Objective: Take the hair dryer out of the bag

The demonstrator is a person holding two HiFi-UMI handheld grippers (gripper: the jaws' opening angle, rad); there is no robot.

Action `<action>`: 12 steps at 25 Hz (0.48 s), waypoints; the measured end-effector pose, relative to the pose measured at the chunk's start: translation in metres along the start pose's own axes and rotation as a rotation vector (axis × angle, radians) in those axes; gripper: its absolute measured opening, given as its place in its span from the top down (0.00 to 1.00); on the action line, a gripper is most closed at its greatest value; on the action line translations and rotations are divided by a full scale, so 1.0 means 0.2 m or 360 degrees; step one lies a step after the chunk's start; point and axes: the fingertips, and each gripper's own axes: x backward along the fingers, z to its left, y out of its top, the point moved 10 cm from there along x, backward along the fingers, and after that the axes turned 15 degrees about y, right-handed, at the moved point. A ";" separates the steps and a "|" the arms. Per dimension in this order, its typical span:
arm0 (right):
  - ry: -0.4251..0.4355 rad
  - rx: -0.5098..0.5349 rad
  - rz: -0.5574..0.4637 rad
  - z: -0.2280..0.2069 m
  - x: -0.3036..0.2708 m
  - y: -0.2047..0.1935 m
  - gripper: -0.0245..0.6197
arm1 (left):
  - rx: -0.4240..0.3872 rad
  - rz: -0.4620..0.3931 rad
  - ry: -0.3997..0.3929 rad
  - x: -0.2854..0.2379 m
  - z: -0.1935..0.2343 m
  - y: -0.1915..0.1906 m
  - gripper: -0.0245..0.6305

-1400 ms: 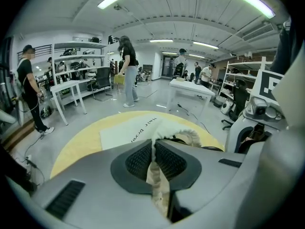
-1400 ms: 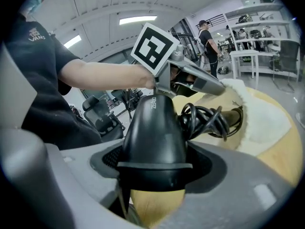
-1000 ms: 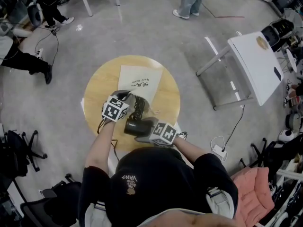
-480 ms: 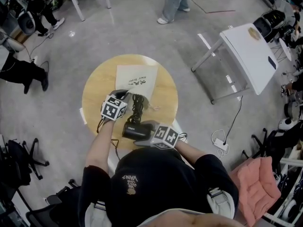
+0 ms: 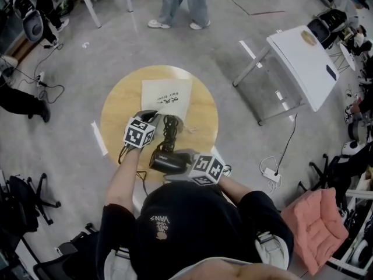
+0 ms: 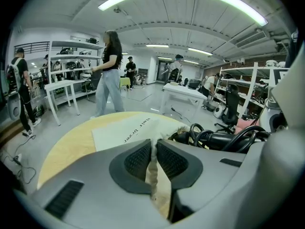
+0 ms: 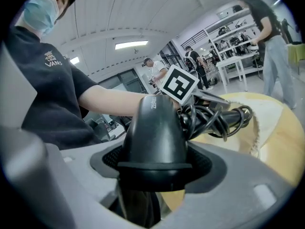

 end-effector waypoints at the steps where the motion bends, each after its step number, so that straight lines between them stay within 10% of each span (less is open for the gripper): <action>1: -0.0001 -0.0004 -0.0007 0.01 -0.01 0.00 0.42 | 0.0001 -0.0003 -0.0002 0.00 0.00 -0.01 0.88; 12: -0.0041 0.0010 -0.0075 0.14 -0.02 -0.01 0.42 | 0.0015 -0.0033 -0.0017 0.05 0.00 -0.05 0.86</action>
